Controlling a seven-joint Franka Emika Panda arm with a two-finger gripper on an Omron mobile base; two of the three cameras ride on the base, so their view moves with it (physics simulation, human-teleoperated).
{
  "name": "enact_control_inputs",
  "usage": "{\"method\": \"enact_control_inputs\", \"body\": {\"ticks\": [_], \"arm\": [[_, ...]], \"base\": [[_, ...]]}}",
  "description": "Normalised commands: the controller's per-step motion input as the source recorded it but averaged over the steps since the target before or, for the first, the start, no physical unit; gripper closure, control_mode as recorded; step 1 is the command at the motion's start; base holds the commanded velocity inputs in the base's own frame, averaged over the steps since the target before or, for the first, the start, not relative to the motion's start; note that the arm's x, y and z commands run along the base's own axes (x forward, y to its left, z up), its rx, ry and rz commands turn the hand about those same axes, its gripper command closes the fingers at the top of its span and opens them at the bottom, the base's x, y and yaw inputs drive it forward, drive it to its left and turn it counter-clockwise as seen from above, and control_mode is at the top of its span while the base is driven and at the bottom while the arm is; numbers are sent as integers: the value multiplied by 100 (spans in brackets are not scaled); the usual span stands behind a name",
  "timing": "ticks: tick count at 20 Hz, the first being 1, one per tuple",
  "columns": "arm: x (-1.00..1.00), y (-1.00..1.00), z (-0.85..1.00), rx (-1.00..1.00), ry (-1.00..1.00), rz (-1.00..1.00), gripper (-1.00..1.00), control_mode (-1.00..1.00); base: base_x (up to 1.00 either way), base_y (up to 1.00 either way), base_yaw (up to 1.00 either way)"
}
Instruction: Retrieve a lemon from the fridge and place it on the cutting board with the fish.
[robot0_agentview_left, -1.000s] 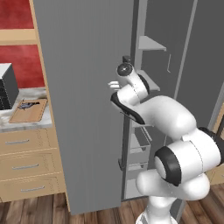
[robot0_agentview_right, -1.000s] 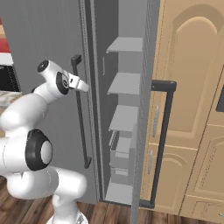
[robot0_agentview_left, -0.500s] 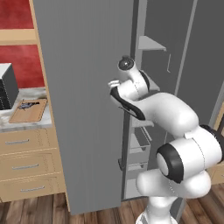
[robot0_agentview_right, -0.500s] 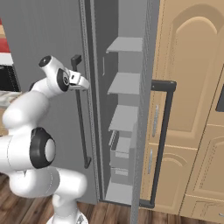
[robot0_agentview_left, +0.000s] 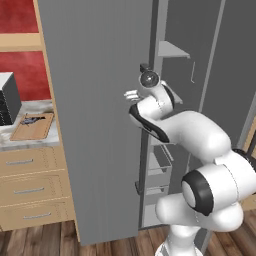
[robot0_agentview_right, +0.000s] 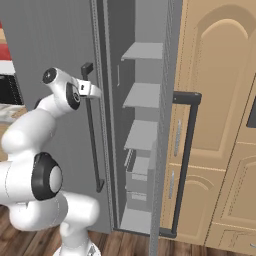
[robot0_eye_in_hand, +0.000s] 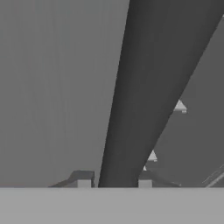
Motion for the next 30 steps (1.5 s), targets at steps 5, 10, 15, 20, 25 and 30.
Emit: {"method": "enact_control_inputs", "body": {"ticks": [5, 10, 15, 20, 25, 30], "arm": [[4, -5, -27, 0, -32, 17, 100, -100], [-19, 7, 5, 0, -3, 4, 100, -100], [-78, 38, 41, 2, 3, -5, 100, -100], [-82, 62, 34, 2, 9, -13, 100, -100], [-94, 63, 15, 0, 23, -21, 100, -100], [-100, 62, -4, 0, 18, -17, 100, -100]], "base": [[0, 0, 0], [0, 0, 0], [0, 0, 0], [0, 0, 0], [0, 0, 0], [0, 0, 0]]}}
